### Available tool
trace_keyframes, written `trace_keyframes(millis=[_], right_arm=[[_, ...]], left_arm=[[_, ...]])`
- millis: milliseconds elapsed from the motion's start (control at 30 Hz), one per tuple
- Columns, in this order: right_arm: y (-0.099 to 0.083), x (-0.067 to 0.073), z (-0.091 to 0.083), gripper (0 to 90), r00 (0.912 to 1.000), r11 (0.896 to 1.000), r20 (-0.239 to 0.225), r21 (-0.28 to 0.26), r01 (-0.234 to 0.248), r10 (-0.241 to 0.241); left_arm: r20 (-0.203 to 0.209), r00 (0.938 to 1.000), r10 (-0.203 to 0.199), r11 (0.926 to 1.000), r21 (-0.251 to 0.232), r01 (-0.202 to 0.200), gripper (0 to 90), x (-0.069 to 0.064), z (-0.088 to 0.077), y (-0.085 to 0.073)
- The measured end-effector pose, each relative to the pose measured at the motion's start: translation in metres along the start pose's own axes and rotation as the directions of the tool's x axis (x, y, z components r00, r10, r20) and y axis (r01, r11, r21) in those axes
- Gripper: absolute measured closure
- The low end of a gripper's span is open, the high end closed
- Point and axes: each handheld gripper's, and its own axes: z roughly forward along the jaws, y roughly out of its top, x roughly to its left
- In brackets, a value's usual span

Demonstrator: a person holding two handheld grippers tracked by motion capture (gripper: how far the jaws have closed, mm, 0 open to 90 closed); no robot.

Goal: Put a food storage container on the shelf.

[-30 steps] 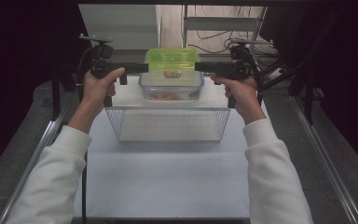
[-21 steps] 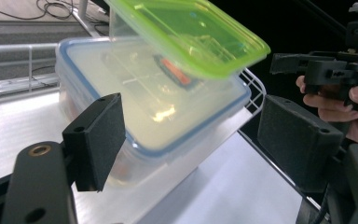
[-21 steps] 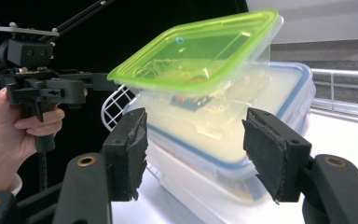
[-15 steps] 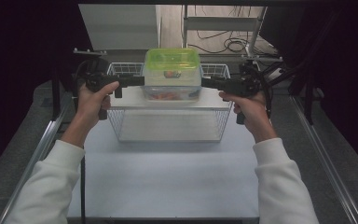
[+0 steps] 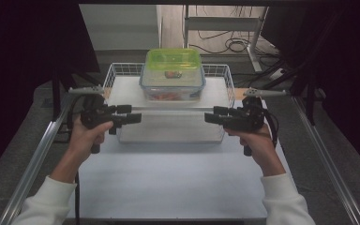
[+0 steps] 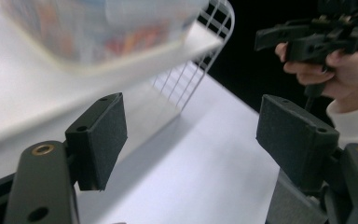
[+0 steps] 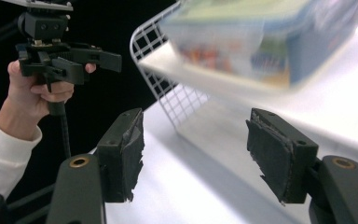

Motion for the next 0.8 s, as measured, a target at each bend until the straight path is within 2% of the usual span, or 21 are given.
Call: trace_keyframes(millis=[33, 67, 100, 133, 200, 267, 300, 333, 400, 433, 467, 567, 600, 633, 667, 767, 800], right_arm=[[-0.014, 0.002, -0.001, 35.7, 1.0000, 1.000, -0.003, 0.011, 0.006, -0.006], [-0.014, 0.002, -0.001, 35.7, 1.0000, 1.000, -0.003, 0.011, 0.006, -0.006], [-0.029, 0.003, -0.002, 35.3, 1.0000, 1.000, -0.006, 0.022, 0.003, -0.003], [-0.029, 0.003, -0.002, 35.3, 1.0000, 1.000, -0.006, 0.022, 0.003, -0.003], [-0.045, 0.002, -0.004, 35.1, 0.9999, 1.000, -0.014, 0.030, 0.001, 0.000], [-0.062, 0.001, -0.006, 35.0, 0.9995, 0.999, -0.027, 0.035, -0.017, 0.018], [-0.076, 0.000, -0.007, 34.8, 0.9994, 0.998, -0.026, 0.054, -0.023, 0.024], [-0.076, 0.000, -0.007, 34.8, 0.9994, 0.998, -0.026, 0.054, -0.023, 0.024], [-0.097, -0.003, -0.008, 34.6, 0.9993, 0.996, -0.016, 0.086, -0.032, 0.034], [-0.104, -0.005, -0.008, 34.6, 0.9992, 0.995, -0.011, 0.096, -0.038, 0.040], [-0.104, -0.005, -0.008, 34.6, 0.9992, 0.995, -0.011, 0.096, -0.038, 0.040], [-0.120, -0.010, -0.005, 34.3, 0.9988, 0.986, 0.025, 0.162, -0.046, 0.043], [-0.125, -0.012, -0.004, 34.3, 0.9983, 0.983, 0.033, 0.177, -0.052, 0.047], [-0.130, -0.014, -0.002, 34.3, 0.9980, 0.980, 0.039, 0.191, -0.056, 0.050], [-0.136, -0.015, 0.000, 34.3, 0.9975, 0.975, 0.046, 0.213, -0.063, 0.054], [-0.146, -0.021, 0.006, 34.2, 0.9959, 0.964, 0.060, 0.253, -0.081, 0.068], [-0.146, -0.021, 0.006, 34.2, 0.9959, 0.964, 0.060, 0.253, -0.081, 0.068]], left_arm=[[0.006, 1.0000, 0.000, 1.0000, 0.002, 0.000, 24.0, -0.001, 0.000, -0.007], [0.014, 0.9999, -0.004, 1.0000, 0.002, 0.003, 24.0, -0.002, 0.000, -0.015], [0.030, 0.9994, -0.017, 0.9999, 0.003, 0.017, 24.1, -0.004, 0.001, -0.028], [0.030, 0.9994, -0.017, 0.9999, 0.003, 0.017, 24.1, -0.004, 0.001, -0.028], [0.039, 0.9986, -0.036, 0.9993, 0.008, 0.036, 24.2, -0.004, 0.002, -0.043], [0.033, 0.9984, -0.046, 0.9989, 0.009, 0.045, 24.6, -0.005, 0.002, -0.054], [0.036, 0.9981, -0.050, 0.9986, 0.019, 0.049, 24.7, -0.005, 0.003, -0.061], [0.034, 0.9982, -0.049, 0.9984, 0.030, 0.048, 24.7, -0.005, 0.004, -0.067], [0.011, 0.9990, -0.044, 0.9971, 0.064, 0.043, 24.7, -0.005, 0.007, -0.081], [-0.003, 0.9992, -0.041, 0.9952, 0.089, 0.041, 24.9, -0.005, 0.010, -0.094], [-0.003, 0.9992, -0.041, 0.9952, 0.089, 0.041, 24.9, -0.005, 0.010, -0.094], [-0.014, 0.9991, -0.040, 0.9924, 0.116, 0.041, 24.9, -0.003, 0.016, -0.111], [-0.008, 0.9985, -0.053, 0.9901, 0.129, 0.054, 25.5, -0.002, 0.019, -0.116], [-0.017, 0.9987, -0.049, 0.9855, 0.162, 0.051, 25.1, -0.001, 0.023, -0.121], [-0.032, 0.9983, -0.048, 0.9835, 0.173, 0.053, 25.0, -0.001, 0.025, -0.125], [-0.030, 0.9982, -0.051, 0.9769, 0.206, 0.056, 25.2, 0.001, 0.031, -0.133], [-0.037, 0.9980, -0.051, 0.9757, 0.211, 0.058, 25.2, 0.001, 0.032, -0.135]])
